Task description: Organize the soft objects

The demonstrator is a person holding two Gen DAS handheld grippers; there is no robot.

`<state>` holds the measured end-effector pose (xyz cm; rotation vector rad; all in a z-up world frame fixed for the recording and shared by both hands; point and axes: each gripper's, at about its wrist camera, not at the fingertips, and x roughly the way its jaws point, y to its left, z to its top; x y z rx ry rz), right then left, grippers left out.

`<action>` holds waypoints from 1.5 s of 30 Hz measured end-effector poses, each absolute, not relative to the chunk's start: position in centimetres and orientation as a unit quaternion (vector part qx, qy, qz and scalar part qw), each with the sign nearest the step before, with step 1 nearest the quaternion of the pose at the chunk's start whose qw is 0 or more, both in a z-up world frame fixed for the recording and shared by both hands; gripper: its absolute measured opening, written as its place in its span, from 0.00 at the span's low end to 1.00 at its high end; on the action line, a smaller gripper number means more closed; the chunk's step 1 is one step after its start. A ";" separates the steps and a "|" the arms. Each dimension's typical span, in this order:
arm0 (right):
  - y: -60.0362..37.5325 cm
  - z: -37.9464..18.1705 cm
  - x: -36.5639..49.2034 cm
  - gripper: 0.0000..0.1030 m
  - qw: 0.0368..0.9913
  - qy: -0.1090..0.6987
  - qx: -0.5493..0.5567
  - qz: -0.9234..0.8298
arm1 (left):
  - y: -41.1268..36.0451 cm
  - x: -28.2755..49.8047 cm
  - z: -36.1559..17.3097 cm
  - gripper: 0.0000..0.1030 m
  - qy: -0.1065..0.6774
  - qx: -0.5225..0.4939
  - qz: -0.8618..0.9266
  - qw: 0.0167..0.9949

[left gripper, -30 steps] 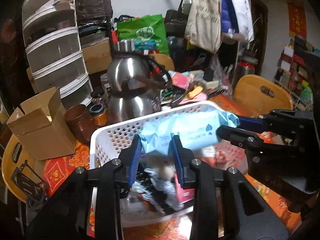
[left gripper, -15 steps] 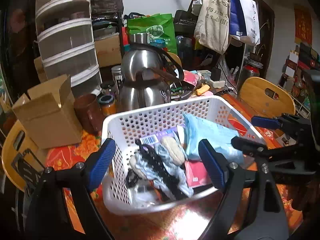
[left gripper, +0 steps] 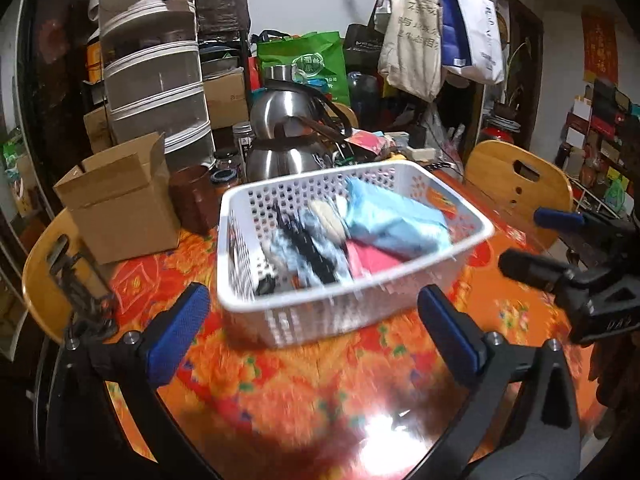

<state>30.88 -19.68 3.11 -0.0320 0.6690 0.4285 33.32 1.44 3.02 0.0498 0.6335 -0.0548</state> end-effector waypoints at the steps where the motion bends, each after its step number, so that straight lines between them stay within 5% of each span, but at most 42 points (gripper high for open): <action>1: -20.0 3.3 29.6 1.00 0.924 0.321 -0.014 0.207 | 1.3 32.3 3.1 1.00 0.312 0.026 -0.027 0.950; 15: -22.0 6.1 11.5 1.00 0.952 0.262 -0.005 0.160 | 1.8 11.8 5.1 1.00 0.282 0.005 -0.010 0.959; 24: -20.6 6.7 4.4 1.00 0.942 0.298 -0.012 0.152 | 1.3 -0.3 8.2 1.00 0.255 -0.006 0.007 0.967; 45: -21.4 5.6 5.7 1.00 0.937 0.321 0.011 0.139 | 1.4 3.0 7.1 1.00 0.293 -0.016 0.006 0.956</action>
